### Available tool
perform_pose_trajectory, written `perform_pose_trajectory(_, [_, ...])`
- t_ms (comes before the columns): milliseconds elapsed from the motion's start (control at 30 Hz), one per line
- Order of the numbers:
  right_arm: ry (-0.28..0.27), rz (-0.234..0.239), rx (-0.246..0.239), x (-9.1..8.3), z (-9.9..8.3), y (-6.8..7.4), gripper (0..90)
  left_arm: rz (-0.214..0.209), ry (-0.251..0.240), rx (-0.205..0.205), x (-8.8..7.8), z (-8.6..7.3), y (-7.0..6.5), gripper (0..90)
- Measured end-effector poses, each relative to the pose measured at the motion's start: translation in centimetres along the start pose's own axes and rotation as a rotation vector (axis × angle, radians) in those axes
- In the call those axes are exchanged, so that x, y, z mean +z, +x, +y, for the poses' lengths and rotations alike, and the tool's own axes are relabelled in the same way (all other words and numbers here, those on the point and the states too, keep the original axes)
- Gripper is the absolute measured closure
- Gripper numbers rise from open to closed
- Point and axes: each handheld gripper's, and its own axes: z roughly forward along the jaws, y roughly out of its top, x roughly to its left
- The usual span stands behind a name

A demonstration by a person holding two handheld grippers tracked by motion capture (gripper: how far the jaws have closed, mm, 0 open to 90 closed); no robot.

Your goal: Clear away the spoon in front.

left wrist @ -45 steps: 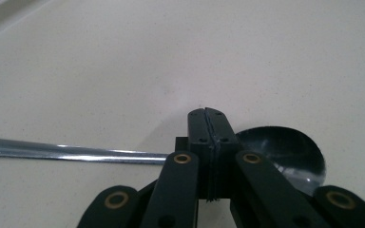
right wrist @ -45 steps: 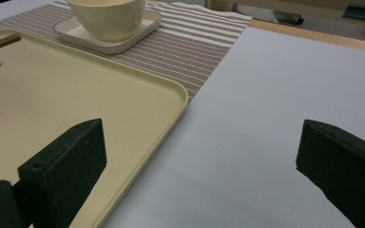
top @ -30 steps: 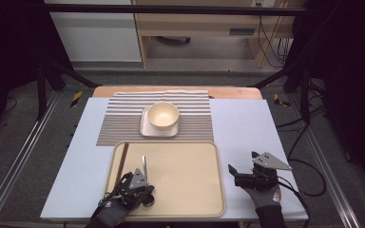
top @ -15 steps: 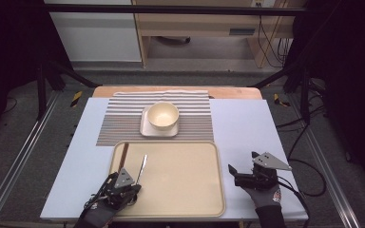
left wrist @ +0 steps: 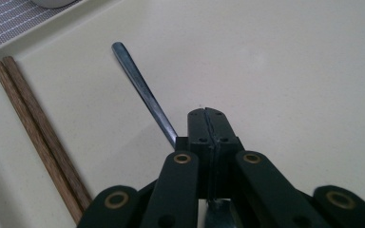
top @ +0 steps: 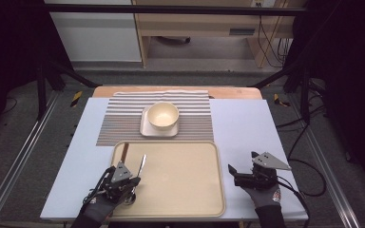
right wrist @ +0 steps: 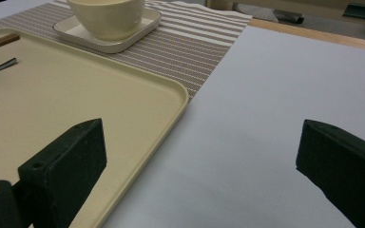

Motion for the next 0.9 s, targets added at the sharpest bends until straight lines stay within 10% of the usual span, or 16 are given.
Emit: perform_pose_trajectory(900, [-0.001, -0.001, -0.004, 0.0, 0.0, -0.1, 3.2, 0.042, 0.053, -0.019, 0.6, -1.0, 1.0, 89.1])
